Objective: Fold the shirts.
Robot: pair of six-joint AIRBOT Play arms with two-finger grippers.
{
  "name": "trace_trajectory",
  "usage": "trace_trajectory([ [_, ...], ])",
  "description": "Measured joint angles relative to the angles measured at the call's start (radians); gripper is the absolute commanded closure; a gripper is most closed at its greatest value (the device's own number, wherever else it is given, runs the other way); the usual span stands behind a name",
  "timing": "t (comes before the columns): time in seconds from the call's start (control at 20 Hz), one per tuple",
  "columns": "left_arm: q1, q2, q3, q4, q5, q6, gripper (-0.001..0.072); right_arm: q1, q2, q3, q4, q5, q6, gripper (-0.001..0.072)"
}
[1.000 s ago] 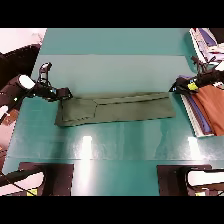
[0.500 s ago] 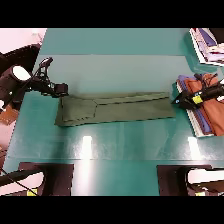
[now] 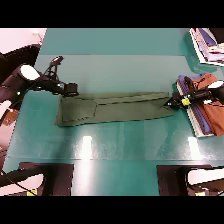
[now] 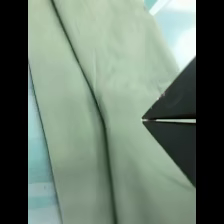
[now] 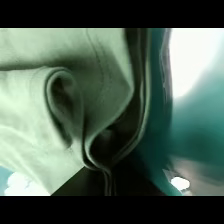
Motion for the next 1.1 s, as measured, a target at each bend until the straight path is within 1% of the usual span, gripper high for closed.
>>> trace_trajectory([
  [0.15, -0.082, -0.006, 0.005, -0.004, 0.1, -0.02, 0.0684, 0.008, 0.068, 0.007, 0.003, -0.013, -0.017, 0.0694],
  [0.3, -0.164, -0.068, 0.056, -0.008, 0.153, -0.036, 0.0684, 0.025, 0.153, 0.073, 0.014, 0.035, -0.008, 0.0694],
  [0.5, -0.283, -0.232, 0.195, -0.035, 0.143, -0.047, 0.0684, 0.103, 0.235, 0.224, 0.029, 0.101, 0.056, 0.0694],
  [0.7, -0.388, -0.393, 0.327, -0.054, 0.118, -0.05, 0.0683, 0.21, 0.261, 0.362, 0.134, 0.119, 0.086, 0.0694],
  [0.9, -0.432, -0.486, 0.396, -0.06, 0.098, -0.064, 0.0684, 0.304, 0.246, 0.457, 0.233, 0.115, 0.098, 0.0694],
  [1.1, -0.439, -0.513, 0.423, -0.048, 0.093, -0.072, 0.0683, 0.372, 0.204, 0.527, 0.292, 0.116, 0.101, 0.0694],
])
